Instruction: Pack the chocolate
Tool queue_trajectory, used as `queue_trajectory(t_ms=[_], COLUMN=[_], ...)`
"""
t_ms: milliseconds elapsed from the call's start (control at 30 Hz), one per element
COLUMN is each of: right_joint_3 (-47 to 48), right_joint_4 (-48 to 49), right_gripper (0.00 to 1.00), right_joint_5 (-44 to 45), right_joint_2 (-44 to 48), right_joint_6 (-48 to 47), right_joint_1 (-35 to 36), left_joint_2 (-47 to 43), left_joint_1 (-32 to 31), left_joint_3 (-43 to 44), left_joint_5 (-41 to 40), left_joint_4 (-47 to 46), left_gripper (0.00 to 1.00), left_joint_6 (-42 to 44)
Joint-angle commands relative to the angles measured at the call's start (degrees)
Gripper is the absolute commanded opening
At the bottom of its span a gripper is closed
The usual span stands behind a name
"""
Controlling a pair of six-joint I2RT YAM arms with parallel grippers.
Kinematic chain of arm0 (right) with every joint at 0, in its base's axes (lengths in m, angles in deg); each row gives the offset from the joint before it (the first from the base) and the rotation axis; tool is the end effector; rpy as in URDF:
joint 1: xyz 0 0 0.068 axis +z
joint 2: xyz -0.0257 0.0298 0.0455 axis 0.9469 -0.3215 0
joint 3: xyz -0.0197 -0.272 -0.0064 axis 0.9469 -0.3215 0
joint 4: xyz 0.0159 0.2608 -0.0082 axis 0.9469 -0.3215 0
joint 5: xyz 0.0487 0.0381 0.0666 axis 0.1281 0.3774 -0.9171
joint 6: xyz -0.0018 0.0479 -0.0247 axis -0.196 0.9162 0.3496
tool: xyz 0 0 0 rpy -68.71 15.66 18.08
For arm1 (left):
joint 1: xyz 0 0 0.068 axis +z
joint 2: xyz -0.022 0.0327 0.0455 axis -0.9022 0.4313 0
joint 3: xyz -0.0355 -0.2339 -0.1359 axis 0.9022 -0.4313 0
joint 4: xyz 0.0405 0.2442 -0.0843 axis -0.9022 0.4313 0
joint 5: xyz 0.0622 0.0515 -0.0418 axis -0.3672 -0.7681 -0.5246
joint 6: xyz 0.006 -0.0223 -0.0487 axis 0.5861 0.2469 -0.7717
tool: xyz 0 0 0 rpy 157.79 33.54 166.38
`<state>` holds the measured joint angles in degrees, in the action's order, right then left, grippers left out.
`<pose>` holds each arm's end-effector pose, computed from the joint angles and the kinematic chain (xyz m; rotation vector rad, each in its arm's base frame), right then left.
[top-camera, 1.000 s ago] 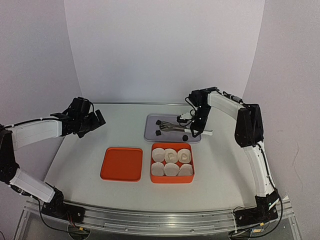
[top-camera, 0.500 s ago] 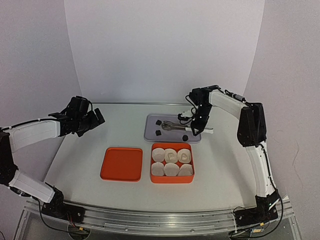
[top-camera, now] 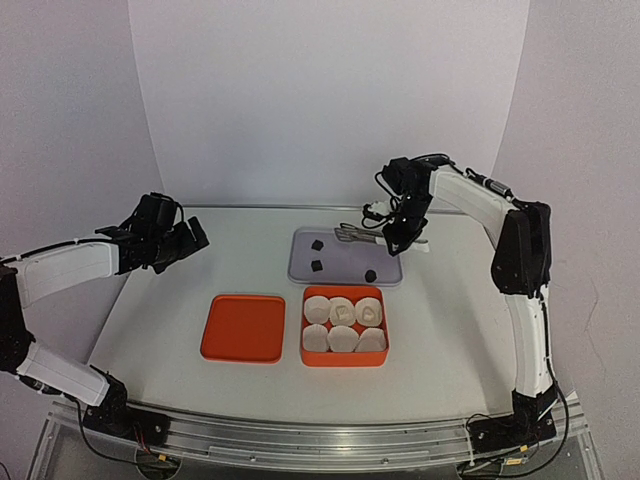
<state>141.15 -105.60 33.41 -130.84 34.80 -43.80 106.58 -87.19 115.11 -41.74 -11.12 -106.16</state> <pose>0.4196 0.2147 0.2504 -1.2668 2.5211 -0.1131 0.2681 -0.1013 0.2535 -0.5278 2.1654 -0.2952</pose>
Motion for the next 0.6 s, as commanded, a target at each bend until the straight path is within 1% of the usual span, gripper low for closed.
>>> queue_trajectory(t_ms=[0,67,133,200,333,467,567], right_joint_3=[-1.7,-4.2,-7.3,-10.5,-14.9,-19.1,-20.9], right_joint_4=[0.7,0.7,0.8,1.0,1.3,1.4,1.4], right_gripper=[0.00,0.00,0.00,0.00,0.00,0.00,0.00], right_joint_5=[6.5,8.6,6.7,5.6,7.9,7.6,6.9], right_joint_2=[6.9,9.9,13.4,17.1,21.9,26.0,27.0], right_joint_6=[14.6,20.2,26.8,31.5,41.2,48.6,52.3], right_joint_1=[3.7,6.1,8.3,11.0,15.8,18.9,22.1], left_joint_2=[-1.4,-0.7,0.1,1.2,3.8,6.0,6.8], left_joint_1=[0.3,0.3,0.3,0.3,0.3,0.3,0.4], left_joint_3=[0.9,1.7,2.4,2.9,5.3,7.6,8.3], left_joint_5=[-0.7,0.0,0.7,1.2,1.9,3.9,4.8], left_joint_4=[-1.4,-1.7,-2.5,-3.8,-5.3,-5.8,-6.7], left_gripper=[1.00,1.00,1.00,1.00,1.00,1.00,1.00], left_joint_6=[0.7,1.2,1.8,3.1,5.9,8.1,8.9])
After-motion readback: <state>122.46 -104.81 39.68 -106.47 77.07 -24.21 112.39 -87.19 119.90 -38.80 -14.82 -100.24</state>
